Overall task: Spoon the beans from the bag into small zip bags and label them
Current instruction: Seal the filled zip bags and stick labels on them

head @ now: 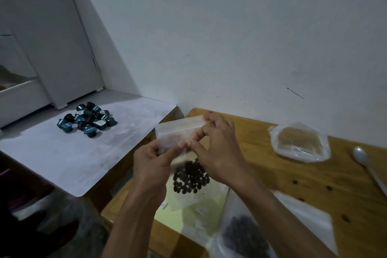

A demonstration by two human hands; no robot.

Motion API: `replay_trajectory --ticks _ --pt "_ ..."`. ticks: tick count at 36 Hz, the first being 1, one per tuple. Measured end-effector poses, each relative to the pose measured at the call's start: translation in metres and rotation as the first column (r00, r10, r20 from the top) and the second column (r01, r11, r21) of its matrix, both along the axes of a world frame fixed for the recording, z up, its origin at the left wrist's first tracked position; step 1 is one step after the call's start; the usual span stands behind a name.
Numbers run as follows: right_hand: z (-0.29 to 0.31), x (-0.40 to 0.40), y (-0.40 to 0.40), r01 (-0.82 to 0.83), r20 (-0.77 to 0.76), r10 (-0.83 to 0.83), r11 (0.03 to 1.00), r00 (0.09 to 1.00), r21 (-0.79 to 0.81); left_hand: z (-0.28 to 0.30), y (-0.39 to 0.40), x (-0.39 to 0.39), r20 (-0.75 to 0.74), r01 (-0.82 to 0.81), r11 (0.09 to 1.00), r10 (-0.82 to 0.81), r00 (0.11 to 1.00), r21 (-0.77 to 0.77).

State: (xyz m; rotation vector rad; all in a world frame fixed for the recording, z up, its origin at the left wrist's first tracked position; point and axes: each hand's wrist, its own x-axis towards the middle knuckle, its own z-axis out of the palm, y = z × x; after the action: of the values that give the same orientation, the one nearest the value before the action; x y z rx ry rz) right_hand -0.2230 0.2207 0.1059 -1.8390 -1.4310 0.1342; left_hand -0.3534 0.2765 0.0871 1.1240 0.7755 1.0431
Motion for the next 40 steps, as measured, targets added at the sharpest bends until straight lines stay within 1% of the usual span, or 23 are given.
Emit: replay_trajectory --ticks 2,4,7,9,11,13,17,21,24,32,34,36,38,40 --pt "-0.002 0.003 -0.002 0.019 -0.052 -0.018 1.0 0.998 0.02 0.0 0.0 0.003 0.009 -0.001 1.0 0.001 1.0 0.01" --pt "-0.004 0.005 -0.004 0.071 -0.132 -0.062 0.995 0.989 0.067 0.0 0.0 0.006 0.013 0.005 1.0 -0.006 1.0 0.025" --pt "-0.004 0.008 -0.008 0.134 -0.367 -0.1 0.989 0.925 0.069 0.001 0.0 0.01 0.016 0.013 0.999 -0.014 1.0 0.035" --pt "-0.004 0.011 -0.008 0.099 -0.506 -0.051 0.993 0.861 0.069 0.001 0.001 0.012 0.02 0.028 0.999 -0.029 0.999 0.033" --pt "-0.005 0.015 -0.008 0.078 -0.58 0.008 0.989 0.815 0.122 0.002 0.002 0.016 0.018 0.051 0.998 -0.052 0.998 0.029" --pt "-0.005 0.018 -0.008 0.096 -0.627 0.038 0.979 0.778 0.177 0.003 0.002 0.019 0.018 0.069 0.997 -0.069 0.997 0.023" --pt "-0.007 0.021 -0.006 0.116 -0.683 0.047 0.975 0.729 0.192 0.004 0.002 0.025 -0.008 0.066 0.997 -0.066 0.998 0.03" --pt "-0.01 0.028 -0.007 0.014 -0.727 0.096 0.989 0.68 0.144 0.005 0.005 0.029 -0.022 0.04 0.998 -0.039 0.999 0.046" --pt "-0.011 0.031 -0.007 0.004 -0.753 0.108 0.989 0.649 0.145 0.004 0.006 0.033 -0.043 0.03 0.998 -0.027 0.999 0.063" --pt "-0.019 0.041 0.005 0.116 -0.721 0.027 0.982 0.693 0.149 0.004 0.023 0.052 -0.112 0.026 0.997 -0.017 0.994 0.077" --pt "-0.021 0.049 0.008 0.105 -0.712 0.006 0.988 0.702 0.111 0.006 0.029 0.058 -0.114 0.035 0.996 -0.025 0.993 0.085" --pt "-0.021 0.058 0.011 0.064 -0.691 -0.026 0.997 0.722 0.029 0.007 0.037 0.064 -0.107 0.032 0.996 -0.023 0.994 0.083" --pt "-0.021 0.067 0.014 0.042 -0.704 -0.057 0.998 0.707 -0.04 0.005 0.049 0.071 -0.119 0.036 0.997 -0.027 0.993 0.074" --pt "-0.022 0.076 0.018 0.061 -0.742 -0.072 0.997 0.667 -0.042 0.0 0.062 0.078 -0.166 0.083 0.994 -0.071 0.984 0.072"
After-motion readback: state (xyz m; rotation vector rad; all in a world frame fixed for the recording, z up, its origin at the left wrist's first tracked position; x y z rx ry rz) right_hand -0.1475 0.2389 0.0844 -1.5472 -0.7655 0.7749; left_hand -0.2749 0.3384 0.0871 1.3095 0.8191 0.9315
